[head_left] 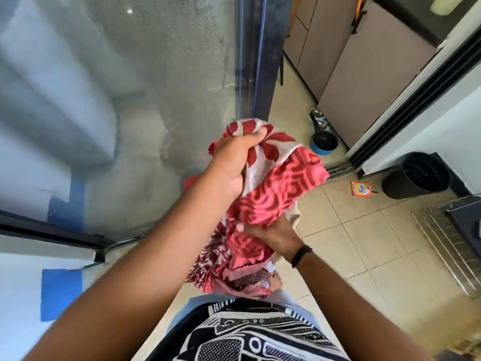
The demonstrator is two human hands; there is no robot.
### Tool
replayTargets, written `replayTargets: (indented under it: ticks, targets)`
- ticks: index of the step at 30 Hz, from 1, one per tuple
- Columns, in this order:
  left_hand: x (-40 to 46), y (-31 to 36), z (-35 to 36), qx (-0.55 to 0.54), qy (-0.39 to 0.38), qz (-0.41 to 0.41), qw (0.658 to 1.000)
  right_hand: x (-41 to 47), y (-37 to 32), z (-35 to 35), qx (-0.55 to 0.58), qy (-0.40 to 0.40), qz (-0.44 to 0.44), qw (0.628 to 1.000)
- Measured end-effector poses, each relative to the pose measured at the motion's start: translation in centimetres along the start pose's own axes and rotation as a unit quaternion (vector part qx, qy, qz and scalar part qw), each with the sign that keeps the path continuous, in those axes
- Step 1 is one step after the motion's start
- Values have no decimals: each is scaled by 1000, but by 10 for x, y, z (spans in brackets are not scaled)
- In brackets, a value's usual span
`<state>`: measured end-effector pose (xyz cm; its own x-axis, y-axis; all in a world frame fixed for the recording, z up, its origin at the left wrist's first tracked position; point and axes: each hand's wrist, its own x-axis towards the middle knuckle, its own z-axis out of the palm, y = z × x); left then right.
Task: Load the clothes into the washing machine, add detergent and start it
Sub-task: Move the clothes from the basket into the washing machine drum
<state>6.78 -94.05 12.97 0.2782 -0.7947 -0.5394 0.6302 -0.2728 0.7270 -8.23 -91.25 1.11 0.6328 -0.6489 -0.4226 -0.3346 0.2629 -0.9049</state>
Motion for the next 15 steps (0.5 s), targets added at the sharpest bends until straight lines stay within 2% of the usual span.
replayTargets:
  ticks: [3, 5, 7, 10, 13, 15]
  targets:
    - [3, 7, 6, -39, -47, -6, 998, 22, -3, 9, 51, 166, -14, 985]
    - [5, 3, -1, -39, -66, 35, 996, 33, 0, 8, 91, 223, 3, 971]
    - [6, -8, -14, 41, -29, 100, 994, 35, 5, 8, 112, 235, 33, 965]
    - [0, -40, -57, 205, 28, 132, 969, 33, 14, 11, 87, 221, 83, 968]
    - [-12, -79, -111, 383, -38, 171, 907, 32, 11, 12, 87, 190, 89, 974]
    - [-22, -99, -137, 527, -82, 213, 818, 33, -3, 13, 98, 159, 80, 979]
